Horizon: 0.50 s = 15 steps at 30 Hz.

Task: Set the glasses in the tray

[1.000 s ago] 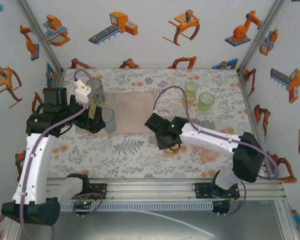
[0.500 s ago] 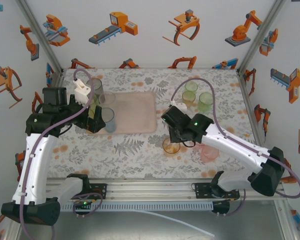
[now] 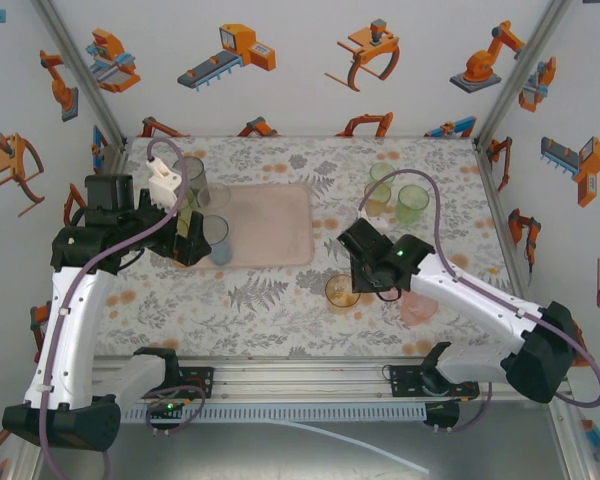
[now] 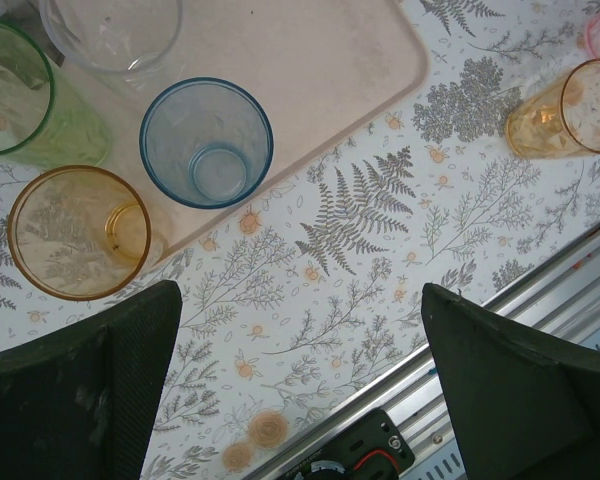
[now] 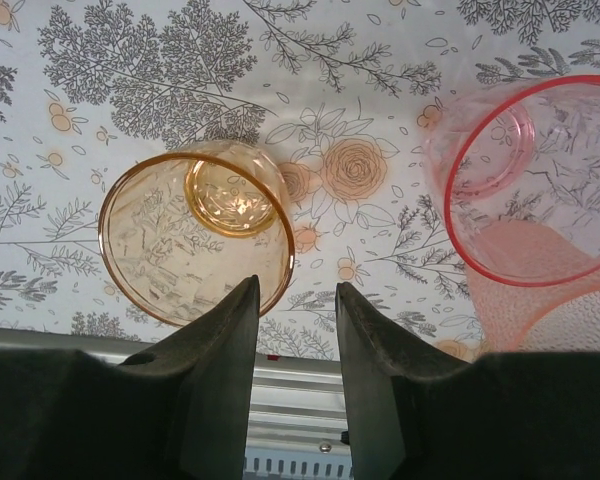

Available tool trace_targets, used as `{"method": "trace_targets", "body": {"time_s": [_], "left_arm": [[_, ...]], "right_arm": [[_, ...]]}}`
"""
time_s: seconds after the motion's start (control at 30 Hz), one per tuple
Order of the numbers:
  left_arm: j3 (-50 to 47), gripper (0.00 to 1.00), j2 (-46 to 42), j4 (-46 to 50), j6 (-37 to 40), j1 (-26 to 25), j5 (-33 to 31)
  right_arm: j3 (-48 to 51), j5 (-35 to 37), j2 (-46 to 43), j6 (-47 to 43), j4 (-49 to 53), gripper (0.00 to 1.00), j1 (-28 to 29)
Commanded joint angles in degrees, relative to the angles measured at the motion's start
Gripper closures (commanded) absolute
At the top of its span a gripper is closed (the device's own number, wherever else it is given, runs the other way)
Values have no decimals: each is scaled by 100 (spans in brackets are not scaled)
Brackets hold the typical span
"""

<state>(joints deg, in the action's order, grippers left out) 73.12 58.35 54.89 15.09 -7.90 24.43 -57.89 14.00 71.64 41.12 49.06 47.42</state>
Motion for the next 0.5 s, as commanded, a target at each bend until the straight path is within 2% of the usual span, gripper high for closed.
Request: {"method": "trace_targets", "body": {"time_s": [0.0,0.47], "left_arm": [[90,3,-59,5,25,-39,36],[101,3,-47,7,0,-41,89]], "right_arm": [[66,-82,163,89,-87,63,-22],[280,-120,435,89,-493,67,-83]]}}
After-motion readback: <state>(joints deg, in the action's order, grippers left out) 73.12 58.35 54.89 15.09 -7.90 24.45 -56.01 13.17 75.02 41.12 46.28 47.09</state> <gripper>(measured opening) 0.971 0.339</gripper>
